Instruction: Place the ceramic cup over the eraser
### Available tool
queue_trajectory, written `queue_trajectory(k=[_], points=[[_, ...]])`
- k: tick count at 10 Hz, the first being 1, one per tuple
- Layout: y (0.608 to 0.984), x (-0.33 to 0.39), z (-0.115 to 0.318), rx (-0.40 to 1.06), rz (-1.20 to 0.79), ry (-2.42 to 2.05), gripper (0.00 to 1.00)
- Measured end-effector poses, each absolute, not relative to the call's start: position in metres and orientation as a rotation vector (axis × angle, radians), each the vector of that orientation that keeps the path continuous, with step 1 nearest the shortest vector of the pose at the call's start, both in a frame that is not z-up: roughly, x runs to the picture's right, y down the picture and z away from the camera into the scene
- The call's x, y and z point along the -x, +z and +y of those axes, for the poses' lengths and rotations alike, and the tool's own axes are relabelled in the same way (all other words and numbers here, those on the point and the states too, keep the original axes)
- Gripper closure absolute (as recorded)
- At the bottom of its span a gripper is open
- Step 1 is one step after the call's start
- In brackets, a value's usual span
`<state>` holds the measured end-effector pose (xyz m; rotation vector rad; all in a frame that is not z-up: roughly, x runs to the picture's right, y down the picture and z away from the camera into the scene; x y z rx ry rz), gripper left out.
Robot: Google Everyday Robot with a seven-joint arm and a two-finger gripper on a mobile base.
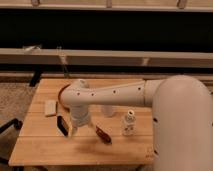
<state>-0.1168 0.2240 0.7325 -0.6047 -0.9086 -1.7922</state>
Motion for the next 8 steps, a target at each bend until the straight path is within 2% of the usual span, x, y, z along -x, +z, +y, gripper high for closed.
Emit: queue_trajectory(k=[4, 8], points=[[0.732, 0.111, 0.213, 0.608, -0.875, -1.782, 0.2], [0.753, 0.065, 0.167, 0.644, -0.784, -1.742, 0.2]])
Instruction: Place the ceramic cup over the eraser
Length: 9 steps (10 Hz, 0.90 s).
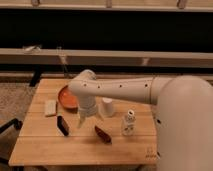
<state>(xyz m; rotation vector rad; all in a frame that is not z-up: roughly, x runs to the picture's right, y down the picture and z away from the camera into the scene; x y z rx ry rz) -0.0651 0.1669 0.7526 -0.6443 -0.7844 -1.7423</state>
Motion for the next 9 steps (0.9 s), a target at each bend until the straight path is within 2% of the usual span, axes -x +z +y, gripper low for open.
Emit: queue_trajectory(k=[9], points=[[0.794, -0.003, 0.117, 0.68, -0.658, -1.692, 0.2]])
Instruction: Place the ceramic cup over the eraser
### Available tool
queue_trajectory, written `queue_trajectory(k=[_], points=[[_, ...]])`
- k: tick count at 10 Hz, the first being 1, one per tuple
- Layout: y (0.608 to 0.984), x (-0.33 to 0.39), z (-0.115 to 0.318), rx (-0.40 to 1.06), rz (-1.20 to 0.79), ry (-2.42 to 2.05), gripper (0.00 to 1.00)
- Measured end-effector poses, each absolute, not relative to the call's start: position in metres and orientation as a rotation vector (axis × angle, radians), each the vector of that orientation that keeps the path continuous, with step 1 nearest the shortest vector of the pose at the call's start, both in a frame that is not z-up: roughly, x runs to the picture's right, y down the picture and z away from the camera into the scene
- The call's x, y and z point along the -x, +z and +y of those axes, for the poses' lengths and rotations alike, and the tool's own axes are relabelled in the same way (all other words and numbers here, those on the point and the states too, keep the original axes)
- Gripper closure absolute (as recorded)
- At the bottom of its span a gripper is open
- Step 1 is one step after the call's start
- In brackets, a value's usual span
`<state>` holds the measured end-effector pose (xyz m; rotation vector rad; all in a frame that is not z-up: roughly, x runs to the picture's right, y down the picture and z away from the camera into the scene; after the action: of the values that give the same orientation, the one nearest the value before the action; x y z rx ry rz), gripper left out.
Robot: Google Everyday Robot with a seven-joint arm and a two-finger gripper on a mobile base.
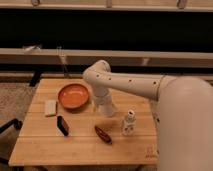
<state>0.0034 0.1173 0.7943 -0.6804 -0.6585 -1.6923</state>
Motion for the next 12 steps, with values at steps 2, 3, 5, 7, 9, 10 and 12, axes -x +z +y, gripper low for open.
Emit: queue_trajectory(k=[2, 3, 5, 7, 9, 10, 12], points=[[0.8, -0.012, 0.11, 0.679, -0.643, -1.688, 0.2], [0.804, -0.016, 0.107, 0.677, -0.637, -1.686, 0.2], [0.817, -0.027, 0.099, 0.674, -0.623, -1.683, 0.2], [0.829, -0.03, 0.095, 0.658, -0.621, -1.685, 0.2], [0.837, -0.036, 0.093, 0.635, -0.626, -1.675, 0.2], [0.841, -0.034, 0.093, 0.622, -0.631, -1.679, 0.2], [0.848, -0.024, 0.093, 0.598, -0.635, -1.7, 0.2]])
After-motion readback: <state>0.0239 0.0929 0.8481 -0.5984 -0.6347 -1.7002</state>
